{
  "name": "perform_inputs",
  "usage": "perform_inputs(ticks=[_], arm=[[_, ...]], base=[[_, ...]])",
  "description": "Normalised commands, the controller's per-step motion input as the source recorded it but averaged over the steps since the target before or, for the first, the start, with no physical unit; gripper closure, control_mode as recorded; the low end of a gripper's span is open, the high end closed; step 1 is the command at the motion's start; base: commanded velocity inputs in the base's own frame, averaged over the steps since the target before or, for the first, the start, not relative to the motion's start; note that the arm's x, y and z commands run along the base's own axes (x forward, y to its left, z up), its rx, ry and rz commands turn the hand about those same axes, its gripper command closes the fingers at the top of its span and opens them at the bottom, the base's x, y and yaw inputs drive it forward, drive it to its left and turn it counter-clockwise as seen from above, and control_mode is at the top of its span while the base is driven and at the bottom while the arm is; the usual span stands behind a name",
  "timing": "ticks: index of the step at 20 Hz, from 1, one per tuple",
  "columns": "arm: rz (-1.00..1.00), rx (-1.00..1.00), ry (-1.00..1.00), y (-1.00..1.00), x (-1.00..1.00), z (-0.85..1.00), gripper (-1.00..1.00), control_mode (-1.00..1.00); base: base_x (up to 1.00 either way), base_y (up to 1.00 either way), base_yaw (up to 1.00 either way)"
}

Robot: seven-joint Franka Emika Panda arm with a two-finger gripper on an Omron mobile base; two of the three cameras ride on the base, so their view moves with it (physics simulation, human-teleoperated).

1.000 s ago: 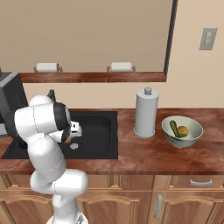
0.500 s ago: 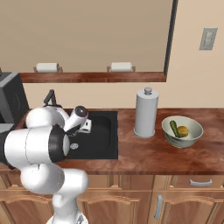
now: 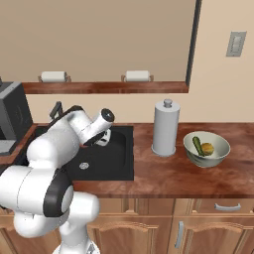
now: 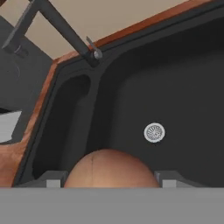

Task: Pick the squashs from the cabinet and place them in one bowl. Pick the peach from the sink and place it in the other bowl.

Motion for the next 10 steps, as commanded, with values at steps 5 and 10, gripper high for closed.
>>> perform_inputs(ticks=[5,10], arm=[[0.07,-0.07,0.12,0.00,-0.07,0.52,1.00,-1.00],[0.01,-0.22,0.00,0.08,-0.25,0.12,1.00,-1.00]], base=[[0.00,0.00,0.00],[0.00,0.00,0.00]])
